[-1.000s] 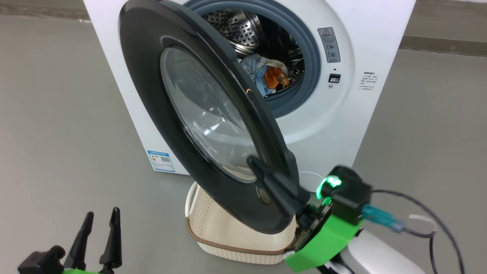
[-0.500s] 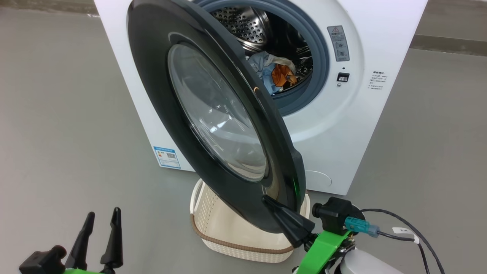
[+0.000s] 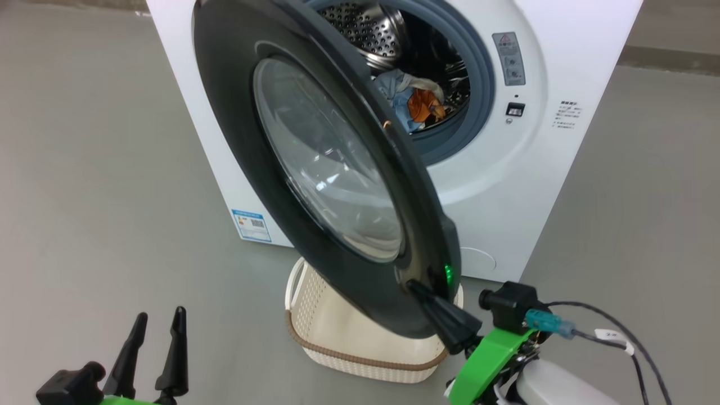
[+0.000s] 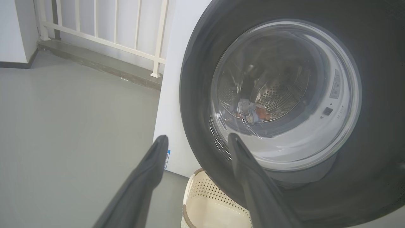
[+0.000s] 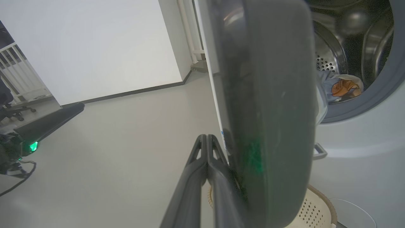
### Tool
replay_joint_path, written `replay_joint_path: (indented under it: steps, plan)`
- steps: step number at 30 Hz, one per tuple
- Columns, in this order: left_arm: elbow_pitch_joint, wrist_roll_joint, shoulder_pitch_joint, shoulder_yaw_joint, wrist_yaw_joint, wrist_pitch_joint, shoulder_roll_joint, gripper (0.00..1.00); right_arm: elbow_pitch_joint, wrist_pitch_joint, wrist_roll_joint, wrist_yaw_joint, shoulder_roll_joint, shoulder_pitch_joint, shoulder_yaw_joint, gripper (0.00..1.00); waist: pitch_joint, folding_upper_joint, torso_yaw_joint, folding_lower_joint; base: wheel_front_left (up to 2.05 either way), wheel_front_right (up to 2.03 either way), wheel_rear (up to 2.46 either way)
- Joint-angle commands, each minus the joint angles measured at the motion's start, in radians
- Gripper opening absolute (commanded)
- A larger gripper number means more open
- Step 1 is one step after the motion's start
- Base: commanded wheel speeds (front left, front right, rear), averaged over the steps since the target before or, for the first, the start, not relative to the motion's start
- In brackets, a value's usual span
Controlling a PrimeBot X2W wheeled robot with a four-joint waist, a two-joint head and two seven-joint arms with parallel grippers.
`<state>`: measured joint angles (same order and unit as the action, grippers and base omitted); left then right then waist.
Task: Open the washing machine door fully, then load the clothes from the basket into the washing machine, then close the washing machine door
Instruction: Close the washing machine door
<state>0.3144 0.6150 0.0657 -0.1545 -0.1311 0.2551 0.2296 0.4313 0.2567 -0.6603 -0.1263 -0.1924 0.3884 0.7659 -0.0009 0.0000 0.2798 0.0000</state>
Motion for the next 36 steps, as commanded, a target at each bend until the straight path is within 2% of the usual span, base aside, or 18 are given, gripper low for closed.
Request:
replay_joint_path:
  steps: [1,15,26,36]
  plan:
    - [-0.031,0.0,0.053,0.031,0.0,0.007,0.018,1.0,-0.017,0.005,0.015,-0.004,-0.005,0.033,-0.012,0.0,0.01,0.0,0.005,0.0,0.0,0.0,0.0]
    - [-0.039,0.023,0.105,-0.002,0.0,0.007,0.035,1.0,0.015,0.005,0.066,-0.004,-0.08,0.12,-0.116,0.0,0.134,0.0,0.045,0.0,0.0,0.0,0.0]
    - [-0.053,0.042,0.167,-0.016,0.0,0.007,0.037,1.0,0.045,0.005,0.1,-0.004,-0.137,0.242,-0.299,0.0,0.263,0.0,0.065,0.0,0.0,0.0,0.0]
    - [-0.06,0.058,0.228,-0.037,0.0,0.007,0.047,1.0,0.073,0.005,0.085,-0.004,-0.146,0.387,-0.426,0.0,0.369,0.0,0.073,0.0,0.0,0.0,0.0]
